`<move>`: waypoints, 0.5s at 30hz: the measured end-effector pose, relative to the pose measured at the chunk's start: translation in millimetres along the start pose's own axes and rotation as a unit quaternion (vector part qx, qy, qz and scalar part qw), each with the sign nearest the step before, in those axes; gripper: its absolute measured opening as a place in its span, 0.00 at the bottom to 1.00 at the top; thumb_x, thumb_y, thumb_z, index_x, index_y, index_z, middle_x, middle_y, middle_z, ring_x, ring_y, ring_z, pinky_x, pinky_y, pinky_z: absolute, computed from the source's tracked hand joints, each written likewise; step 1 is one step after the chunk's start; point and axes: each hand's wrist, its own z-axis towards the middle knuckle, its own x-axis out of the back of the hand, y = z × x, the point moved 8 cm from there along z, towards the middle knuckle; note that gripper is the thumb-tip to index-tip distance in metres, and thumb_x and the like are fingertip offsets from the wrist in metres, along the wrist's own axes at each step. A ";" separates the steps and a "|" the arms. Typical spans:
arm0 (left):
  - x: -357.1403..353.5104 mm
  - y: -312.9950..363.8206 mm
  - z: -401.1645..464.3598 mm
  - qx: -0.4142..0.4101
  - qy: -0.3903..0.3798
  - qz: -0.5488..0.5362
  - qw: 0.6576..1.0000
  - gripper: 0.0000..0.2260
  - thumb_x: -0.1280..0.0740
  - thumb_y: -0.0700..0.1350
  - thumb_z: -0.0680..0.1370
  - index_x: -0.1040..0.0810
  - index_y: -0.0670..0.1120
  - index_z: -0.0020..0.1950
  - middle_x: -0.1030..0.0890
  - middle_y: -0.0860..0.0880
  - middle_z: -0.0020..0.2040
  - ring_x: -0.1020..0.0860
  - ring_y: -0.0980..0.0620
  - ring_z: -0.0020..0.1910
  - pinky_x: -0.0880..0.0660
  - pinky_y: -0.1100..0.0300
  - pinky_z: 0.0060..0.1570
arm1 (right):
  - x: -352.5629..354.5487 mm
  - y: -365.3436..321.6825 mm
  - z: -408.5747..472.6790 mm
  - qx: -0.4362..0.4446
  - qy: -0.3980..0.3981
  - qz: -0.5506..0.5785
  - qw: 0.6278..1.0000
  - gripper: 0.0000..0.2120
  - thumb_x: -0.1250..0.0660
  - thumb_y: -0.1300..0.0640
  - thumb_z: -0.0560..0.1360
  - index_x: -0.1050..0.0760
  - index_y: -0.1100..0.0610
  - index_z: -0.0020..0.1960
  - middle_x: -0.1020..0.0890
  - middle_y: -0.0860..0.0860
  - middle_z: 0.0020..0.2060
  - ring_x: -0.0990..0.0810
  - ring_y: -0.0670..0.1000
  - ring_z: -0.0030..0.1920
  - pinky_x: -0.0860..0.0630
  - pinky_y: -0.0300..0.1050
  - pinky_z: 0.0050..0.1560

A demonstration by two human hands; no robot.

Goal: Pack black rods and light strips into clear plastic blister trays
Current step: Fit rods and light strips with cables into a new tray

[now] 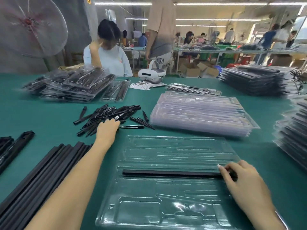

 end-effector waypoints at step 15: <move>133.3 235.5 -155.8 -0.384 -0.026 -0.419 0.822 0.14 0.31 0.46 0.76 0.21 0.43 0.60 0.18 0.44 0.53 0.22 0.47 0.52 0.27 0.56 0.52 | -2.3 25.9 5.3 -0.073 0.033 0.131 0.988 0.22 0.46 0.48 0.81 0.19 0.54 0.38 0.20 0.53 0.38 0.23 0.58 0.44 0.32 0.48 0.44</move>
